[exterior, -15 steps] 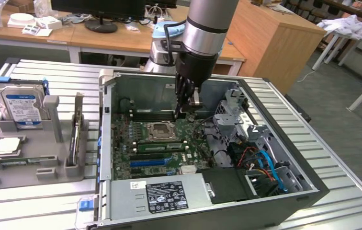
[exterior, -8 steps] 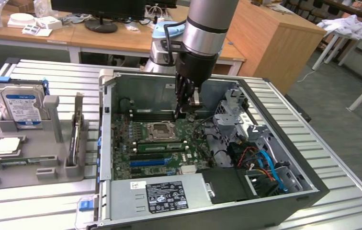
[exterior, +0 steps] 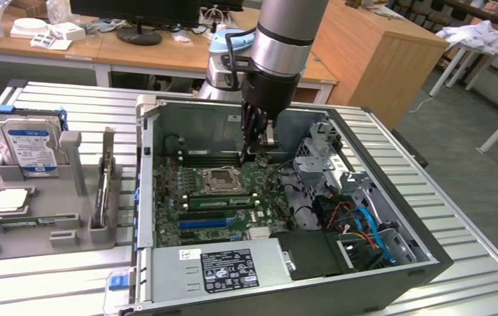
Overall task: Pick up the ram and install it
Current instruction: 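Press down the ram until it locks into place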
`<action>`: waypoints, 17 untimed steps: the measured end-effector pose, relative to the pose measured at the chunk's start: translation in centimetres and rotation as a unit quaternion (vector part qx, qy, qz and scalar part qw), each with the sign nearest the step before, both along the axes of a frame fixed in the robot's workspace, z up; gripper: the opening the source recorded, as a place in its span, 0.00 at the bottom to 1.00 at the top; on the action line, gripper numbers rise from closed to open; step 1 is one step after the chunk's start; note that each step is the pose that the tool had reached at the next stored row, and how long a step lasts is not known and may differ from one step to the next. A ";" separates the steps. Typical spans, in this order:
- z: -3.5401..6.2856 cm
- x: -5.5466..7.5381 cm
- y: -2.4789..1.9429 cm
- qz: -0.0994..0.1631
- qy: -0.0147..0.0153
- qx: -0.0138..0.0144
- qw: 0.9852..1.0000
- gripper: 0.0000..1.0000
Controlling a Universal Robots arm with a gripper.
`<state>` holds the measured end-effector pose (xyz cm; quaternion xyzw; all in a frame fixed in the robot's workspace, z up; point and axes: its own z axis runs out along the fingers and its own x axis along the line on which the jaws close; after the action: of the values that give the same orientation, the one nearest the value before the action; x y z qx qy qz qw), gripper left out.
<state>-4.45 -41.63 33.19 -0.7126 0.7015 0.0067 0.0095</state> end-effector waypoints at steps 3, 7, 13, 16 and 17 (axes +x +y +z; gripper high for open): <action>0.00 0.0 0.00 0.000 0.000 0.000 1.000 0.10; 0.00 0.0 0.00 0.000 0.000 0.000 1.000 0.10; 0.00 0.2 0.00 0.000 0.000 0.000 1.000 0.10; -0.01 0.7 0.00 -0.001 0.001 0.000 1.000 0.10; -0.02 0.9 0.00 -0.001 0.001 0.000 1.000 0.10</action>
<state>-3.51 -41.63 33.17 -0.7121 0.7020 0.0075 0.0088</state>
